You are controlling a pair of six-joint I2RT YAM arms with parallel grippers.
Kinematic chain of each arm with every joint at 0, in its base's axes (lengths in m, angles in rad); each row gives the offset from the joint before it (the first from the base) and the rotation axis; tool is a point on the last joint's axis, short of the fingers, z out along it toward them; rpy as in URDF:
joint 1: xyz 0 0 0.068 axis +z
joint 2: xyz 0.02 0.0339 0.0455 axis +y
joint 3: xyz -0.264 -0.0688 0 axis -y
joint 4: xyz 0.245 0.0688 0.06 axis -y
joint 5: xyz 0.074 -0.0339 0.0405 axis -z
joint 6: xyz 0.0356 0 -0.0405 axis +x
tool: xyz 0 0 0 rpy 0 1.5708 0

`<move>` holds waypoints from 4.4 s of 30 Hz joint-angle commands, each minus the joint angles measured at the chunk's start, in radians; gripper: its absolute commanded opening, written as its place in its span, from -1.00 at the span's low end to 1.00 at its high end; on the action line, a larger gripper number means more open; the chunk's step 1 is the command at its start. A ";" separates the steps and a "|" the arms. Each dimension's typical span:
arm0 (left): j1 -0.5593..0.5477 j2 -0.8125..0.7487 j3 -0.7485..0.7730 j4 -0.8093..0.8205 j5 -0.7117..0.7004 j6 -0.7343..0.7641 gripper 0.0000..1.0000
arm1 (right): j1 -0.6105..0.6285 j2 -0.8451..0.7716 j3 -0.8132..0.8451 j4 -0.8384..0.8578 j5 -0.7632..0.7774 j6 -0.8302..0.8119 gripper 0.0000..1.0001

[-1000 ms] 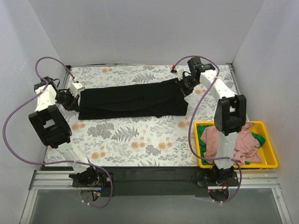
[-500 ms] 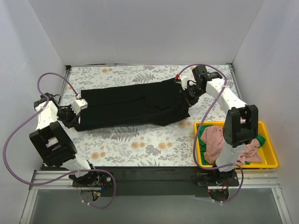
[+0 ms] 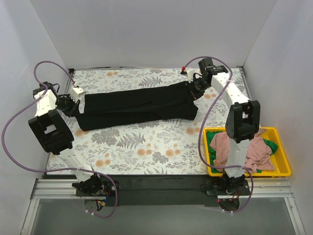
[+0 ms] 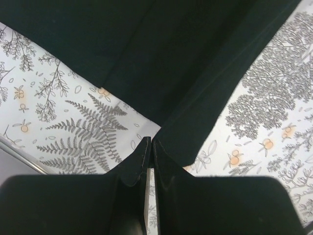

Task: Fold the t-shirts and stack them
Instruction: Fold the tshirt

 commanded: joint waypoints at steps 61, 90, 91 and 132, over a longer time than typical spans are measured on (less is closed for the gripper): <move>-0.082 0.154 0.092 0.210 -0.034 -0.325 0.03 | -0.002 0.270 0.322 -0.027 0.094 0.007 0.03; -0.081 -0.027 -0.325 0.320 0.036 -0.747 0.11 | -0.050 0.109 -0.156 0.056 -0.020 -0.033 -0.05; -0.085 -0.027 -0.330 0.331 0.032 -0.747 0.11 | -0.050 0.110 -0.153 0.060 -0.008 -0.031 -0.05; -0.297 -0.263 -0.198 0.315 0.252 -0.492 0.04 | -0.064 0.075 0.002 -0.073 0.031 -0.005 -0.19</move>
